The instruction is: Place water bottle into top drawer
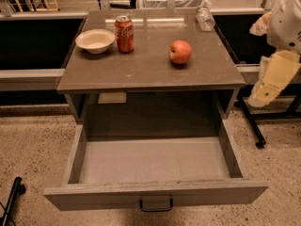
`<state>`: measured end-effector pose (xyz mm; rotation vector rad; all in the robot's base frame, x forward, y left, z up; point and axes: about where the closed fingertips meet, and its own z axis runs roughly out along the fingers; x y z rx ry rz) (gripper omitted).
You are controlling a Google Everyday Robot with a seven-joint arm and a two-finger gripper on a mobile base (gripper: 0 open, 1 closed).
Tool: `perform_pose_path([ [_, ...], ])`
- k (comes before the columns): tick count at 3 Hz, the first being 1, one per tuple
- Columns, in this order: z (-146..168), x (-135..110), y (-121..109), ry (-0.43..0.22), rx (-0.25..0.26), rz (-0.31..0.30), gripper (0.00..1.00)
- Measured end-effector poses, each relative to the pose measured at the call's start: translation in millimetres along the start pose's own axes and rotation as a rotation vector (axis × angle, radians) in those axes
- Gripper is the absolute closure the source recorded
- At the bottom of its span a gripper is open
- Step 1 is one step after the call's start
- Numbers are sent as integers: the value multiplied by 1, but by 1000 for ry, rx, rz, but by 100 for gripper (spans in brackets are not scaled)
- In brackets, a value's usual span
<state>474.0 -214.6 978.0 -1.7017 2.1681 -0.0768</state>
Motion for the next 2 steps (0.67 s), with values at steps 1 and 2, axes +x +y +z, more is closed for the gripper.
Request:
perform_pose_path([
  [1, 45, -25, -94, -130, 59, -9, 0],
  [2, 81, -55, -186, -261, 180, 72, 0],
])
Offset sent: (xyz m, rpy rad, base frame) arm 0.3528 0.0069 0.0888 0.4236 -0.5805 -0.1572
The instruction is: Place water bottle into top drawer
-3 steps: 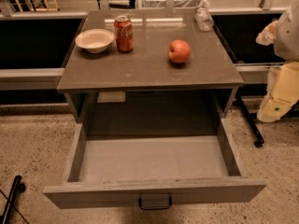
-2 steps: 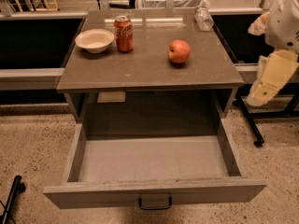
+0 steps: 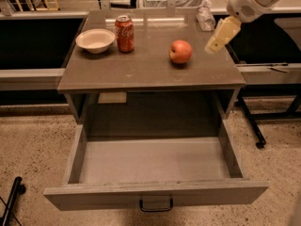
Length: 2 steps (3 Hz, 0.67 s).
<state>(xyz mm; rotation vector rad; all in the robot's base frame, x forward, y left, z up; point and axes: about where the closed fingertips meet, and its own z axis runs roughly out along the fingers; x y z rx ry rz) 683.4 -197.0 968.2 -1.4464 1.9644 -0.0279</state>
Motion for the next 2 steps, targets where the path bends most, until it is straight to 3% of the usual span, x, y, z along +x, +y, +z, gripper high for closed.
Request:
perform_pose_path([
  [1, 41, 1, -114, -77, 258, 179, 0],
  [2, 40, 4, -151, -136, 330, 237, 0],
])
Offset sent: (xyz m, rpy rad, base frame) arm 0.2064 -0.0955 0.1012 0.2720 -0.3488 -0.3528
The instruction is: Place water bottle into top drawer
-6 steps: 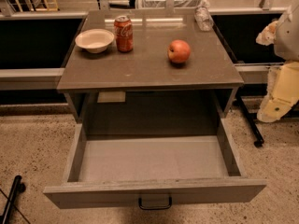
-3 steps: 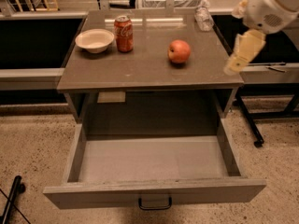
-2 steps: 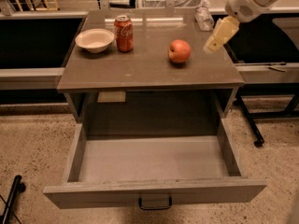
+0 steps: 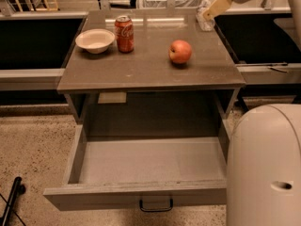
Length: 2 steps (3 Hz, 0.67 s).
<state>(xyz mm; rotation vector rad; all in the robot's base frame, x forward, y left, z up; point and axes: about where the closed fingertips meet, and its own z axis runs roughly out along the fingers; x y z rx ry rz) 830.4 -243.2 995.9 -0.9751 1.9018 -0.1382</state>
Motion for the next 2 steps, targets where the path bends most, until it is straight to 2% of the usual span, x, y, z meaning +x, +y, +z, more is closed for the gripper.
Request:
perform_pose_path([
  [1, -12, -17, -15, -36, 36, -9, 0],
  [2, -12, -17, -15, -36, 36, -9, 0],
])
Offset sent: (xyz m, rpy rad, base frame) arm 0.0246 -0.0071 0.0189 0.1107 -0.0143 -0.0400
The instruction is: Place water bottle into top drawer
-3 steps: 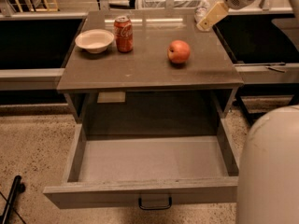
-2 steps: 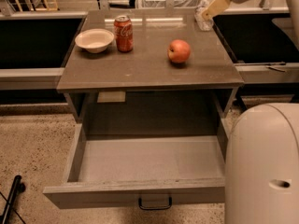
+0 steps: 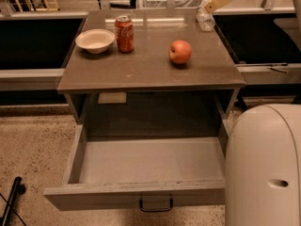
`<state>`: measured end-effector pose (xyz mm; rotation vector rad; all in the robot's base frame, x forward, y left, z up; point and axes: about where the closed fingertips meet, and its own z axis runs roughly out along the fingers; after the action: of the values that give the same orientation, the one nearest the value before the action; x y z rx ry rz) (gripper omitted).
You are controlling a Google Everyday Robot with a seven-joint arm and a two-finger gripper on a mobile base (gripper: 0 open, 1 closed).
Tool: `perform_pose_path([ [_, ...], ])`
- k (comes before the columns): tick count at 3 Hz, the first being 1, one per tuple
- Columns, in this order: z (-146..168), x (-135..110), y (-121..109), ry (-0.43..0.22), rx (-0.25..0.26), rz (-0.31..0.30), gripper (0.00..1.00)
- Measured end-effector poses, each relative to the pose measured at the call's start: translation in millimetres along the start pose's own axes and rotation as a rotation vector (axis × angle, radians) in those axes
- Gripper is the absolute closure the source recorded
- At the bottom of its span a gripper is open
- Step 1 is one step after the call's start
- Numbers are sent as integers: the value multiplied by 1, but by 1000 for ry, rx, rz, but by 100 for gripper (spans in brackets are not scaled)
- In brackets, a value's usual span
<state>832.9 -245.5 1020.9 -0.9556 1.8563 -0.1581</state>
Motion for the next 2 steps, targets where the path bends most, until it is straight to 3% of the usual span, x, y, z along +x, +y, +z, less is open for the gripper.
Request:
perform_pose_path([
  [1, 16, 5, -7, -15, 32, 65, 0],
  [2, 71, 28, -26, -10, 151, 195, 0],
])
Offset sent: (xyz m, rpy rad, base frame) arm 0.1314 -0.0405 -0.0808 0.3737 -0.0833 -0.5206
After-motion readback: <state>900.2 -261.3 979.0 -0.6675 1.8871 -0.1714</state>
